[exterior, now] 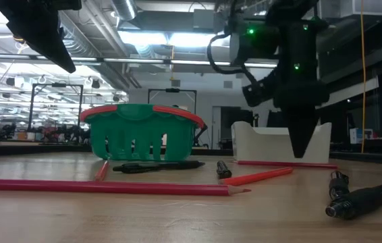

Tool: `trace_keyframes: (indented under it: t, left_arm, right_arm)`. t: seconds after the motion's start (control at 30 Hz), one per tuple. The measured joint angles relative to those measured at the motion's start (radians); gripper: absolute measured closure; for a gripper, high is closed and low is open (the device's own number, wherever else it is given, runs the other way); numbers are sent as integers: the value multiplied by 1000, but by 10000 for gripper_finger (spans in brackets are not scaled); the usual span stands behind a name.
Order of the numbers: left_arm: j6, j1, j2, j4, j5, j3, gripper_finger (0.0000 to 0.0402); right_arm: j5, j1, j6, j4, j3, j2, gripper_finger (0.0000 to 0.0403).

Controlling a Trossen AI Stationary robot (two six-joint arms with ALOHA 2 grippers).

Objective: Sort pens & pencils
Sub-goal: Put the top red pencil into the blue bin

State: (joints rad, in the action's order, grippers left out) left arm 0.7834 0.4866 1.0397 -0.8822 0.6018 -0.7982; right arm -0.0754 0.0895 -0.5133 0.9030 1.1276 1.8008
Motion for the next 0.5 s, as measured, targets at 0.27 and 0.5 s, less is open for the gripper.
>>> trace_keyframes:
  t: [0.27,0.5]
  left_arm:
    - [0,0,0,-3,0,0,345]
    - [0,0,0,-4,0,0,345]
  right_arm:
    - [-54,0,59,42,12,0,260]
    - [-75,-13,123,44,12,0,260]
